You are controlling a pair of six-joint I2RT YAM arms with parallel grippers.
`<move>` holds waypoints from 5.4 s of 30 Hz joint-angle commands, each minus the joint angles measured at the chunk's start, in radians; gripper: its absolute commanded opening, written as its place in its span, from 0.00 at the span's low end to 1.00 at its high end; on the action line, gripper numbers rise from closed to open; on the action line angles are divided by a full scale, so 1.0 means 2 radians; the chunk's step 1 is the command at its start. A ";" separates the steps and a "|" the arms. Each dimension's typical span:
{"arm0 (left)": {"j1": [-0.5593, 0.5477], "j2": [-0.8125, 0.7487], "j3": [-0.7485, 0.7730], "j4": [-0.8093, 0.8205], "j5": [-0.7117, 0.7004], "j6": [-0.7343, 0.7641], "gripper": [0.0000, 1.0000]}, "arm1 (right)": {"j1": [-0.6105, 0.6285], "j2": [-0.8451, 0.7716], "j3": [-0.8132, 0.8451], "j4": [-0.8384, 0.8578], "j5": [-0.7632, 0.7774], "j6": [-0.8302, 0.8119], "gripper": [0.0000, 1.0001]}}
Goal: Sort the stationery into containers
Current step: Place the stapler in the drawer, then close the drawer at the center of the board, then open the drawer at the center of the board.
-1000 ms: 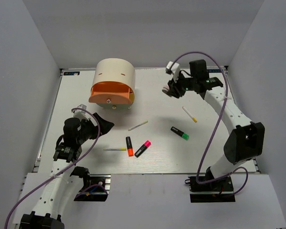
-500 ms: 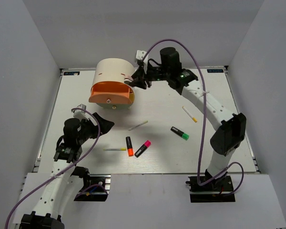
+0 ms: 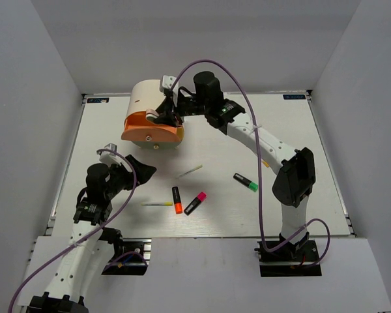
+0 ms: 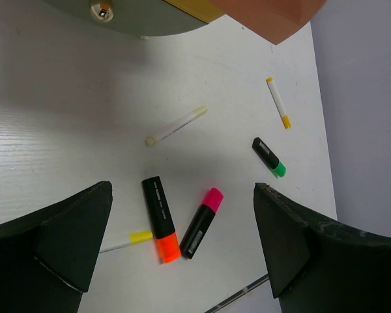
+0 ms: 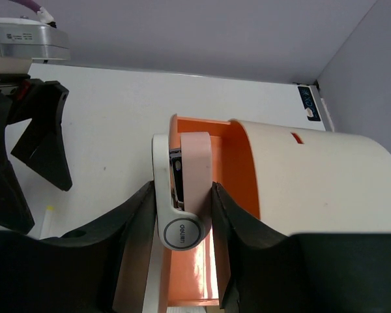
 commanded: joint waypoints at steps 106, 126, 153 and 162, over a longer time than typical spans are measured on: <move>-0.001 0.386 0.199 0.291 0.022 0.013 0.49 | -0.199 -0.322 -0.465 -0.026 0.147 -0.044 0.21; -0.001 0.419 0.238 0.273 0.014 0.009 0.60 | -0.202 -0.326 -0.468 -0.023 0.145 -0.044 0.21; -0.006 0.405 0.179 0.205 -0.025 0.102 0.58 | -0.203 -0.326 -0.475 -0.023 0.141 -0.045 0.25; -0.006 0.436 0.194 0.234 -0.021 0.116 0.58 | -0.207 -0.327 -0.482 -0.023 0.143 -0.047 0.25</move>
